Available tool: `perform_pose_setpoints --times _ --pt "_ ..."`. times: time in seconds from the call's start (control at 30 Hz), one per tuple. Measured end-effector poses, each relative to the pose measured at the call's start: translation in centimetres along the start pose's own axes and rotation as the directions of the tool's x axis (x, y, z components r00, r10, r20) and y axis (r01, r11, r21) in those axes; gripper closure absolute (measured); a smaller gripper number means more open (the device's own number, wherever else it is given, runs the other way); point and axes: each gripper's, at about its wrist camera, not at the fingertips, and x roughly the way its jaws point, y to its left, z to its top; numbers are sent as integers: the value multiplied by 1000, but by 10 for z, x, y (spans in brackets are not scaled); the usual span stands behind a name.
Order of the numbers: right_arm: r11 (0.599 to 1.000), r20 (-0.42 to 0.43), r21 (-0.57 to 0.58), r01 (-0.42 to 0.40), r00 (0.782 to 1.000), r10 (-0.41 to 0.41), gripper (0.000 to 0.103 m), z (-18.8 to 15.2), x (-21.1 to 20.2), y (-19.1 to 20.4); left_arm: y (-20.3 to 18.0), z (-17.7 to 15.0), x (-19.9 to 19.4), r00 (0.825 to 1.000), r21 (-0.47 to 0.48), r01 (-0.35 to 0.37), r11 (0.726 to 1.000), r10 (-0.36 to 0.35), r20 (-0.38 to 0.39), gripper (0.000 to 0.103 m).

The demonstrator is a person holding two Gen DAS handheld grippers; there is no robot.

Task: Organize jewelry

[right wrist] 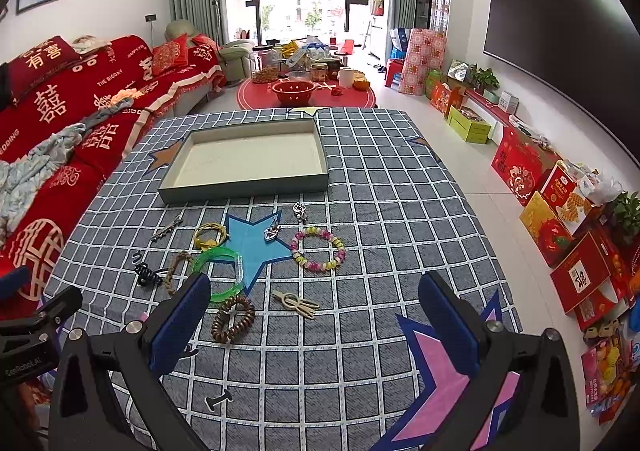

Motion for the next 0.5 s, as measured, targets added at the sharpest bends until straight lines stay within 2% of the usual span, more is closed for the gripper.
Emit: perform_pose_setpoints --times 0.5 --pt "1000 -3 -2 0 1000 0 0 1 1 0 -1 1 1 1000 4 -1 1000 1 -7 0"
